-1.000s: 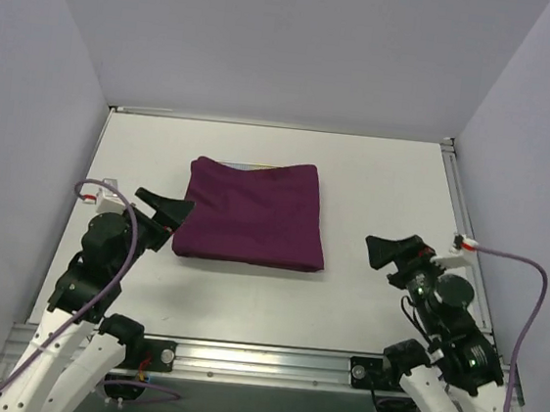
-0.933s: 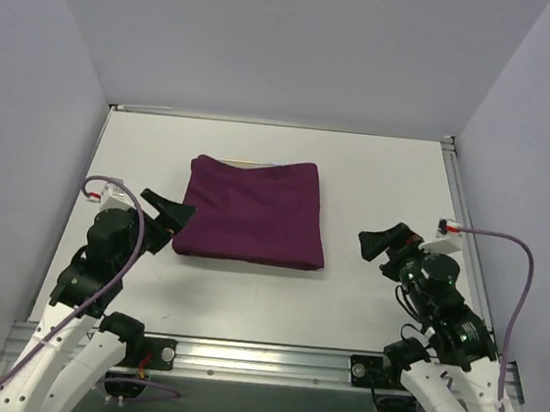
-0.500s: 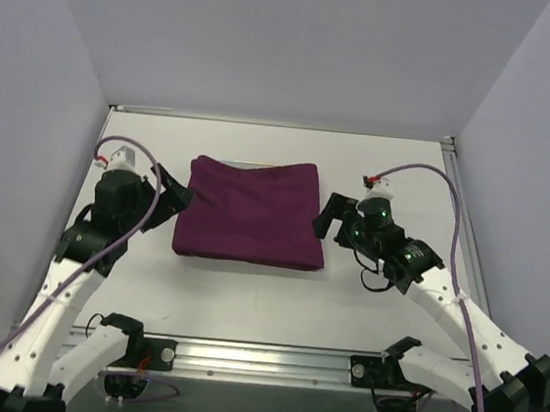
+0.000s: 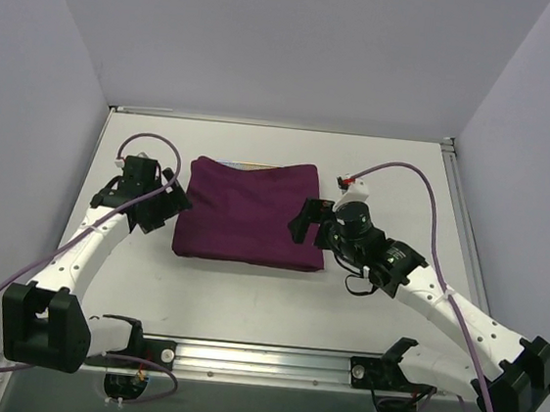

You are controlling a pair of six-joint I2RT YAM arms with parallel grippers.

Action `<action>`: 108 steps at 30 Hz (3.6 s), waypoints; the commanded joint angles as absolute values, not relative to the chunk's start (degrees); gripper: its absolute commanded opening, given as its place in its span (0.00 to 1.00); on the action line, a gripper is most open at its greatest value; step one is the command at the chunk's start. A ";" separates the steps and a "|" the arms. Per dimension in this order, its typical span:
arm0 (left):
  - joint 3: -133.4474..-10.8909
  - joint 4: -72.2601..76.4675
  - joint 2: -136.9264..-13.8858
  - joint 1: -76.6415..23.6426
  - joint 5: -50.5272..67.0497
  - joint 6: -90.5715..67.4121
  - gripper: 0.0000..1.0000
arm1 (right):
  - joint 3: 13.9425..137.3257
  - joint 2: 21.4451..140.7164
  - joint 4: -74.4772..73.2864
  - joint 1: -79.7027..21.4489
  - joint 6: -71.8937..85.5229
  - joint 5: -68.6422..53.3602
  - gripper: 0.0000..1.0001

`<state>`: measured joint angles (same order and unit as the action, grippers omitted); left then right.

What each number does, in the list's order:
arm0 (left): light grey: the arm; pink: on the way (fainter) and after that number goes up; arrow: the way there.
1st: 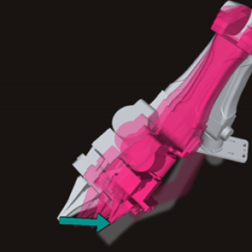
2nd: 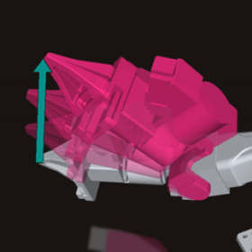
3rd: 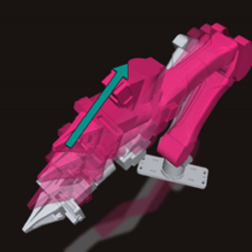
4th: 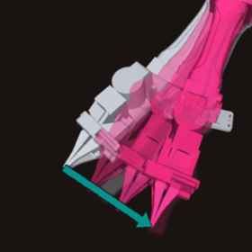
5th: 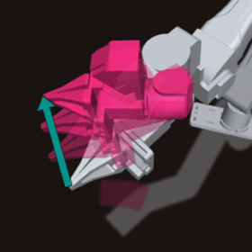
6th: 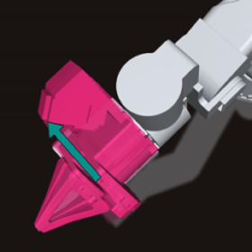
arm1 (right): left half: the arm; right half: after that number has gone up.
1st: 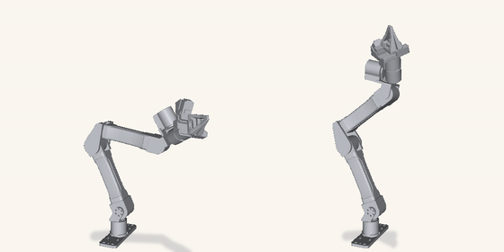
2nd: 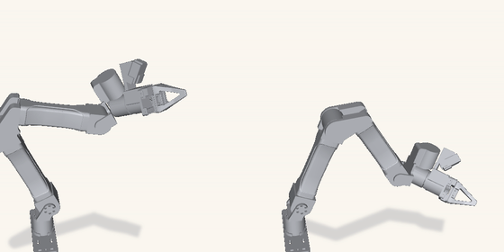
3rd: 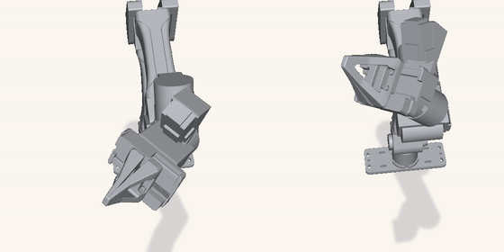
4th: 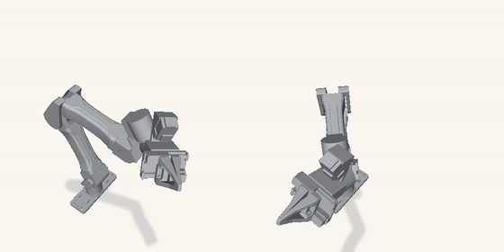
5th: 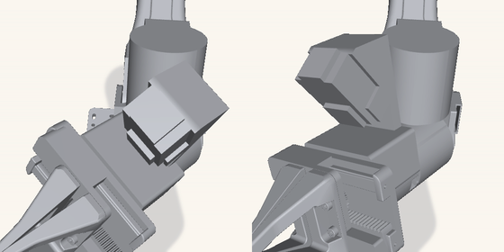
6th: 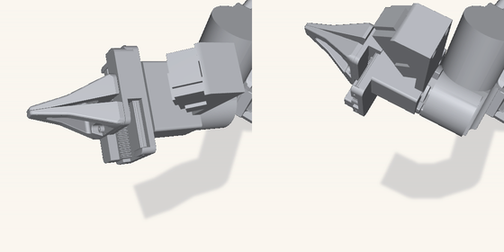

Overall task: Open and lay out the surgical kit
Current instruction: Open the surgical kit at the center of the board.

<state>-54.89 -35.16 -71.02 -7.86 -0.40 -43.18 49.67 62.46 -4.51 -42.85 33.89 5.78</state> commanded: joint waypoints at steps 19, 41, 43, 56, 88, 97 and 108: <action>-45.79 -25.75 -71.20 -6.33 3.08 -43.33 0.41 | 44.56 56.34 -3.61 -43.24 35.33 8.88 1.00; -54.66 -30.85 -68.03 -8.70 9.84 -40.17 0.02 | 60.99 78.37 3.51 -56.50 21.82 12.92 1.00; -55.72 -31.02 -67.41 -8.79 11.86 -40.34 0.02 | 63.35 80.85 6.67 -60.01 19.09 12.92 0.99; -59.59 -32.17 -67.06 -8.26 21.44 -45.09 0.02 | 62.22 93.33 27.24 -68.73 0.62 15.02 0.95; -63.02 -37.36 -59.60 -1.23 10.99 -42.10 0.82 | 68.04 100.39 32.08 -57.25 7.90 40.08 0.00; -59.33 -32.08 -61.52 -2.80 17.04 -40.43 0.66 | 53.10 79.04 19.52 -29.30 21.27 38.94 0.00; -66.97 -31.56 -73.03 -23.45 8.88 -36.92 0.68 | 46.76 77.69 7.48 -7.31 25.57 39.64 0.52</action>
<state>-62.92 -33.93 -72.29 -20.49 12.08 -39.11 46.46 76.47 12.12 -9.82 23.22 38.28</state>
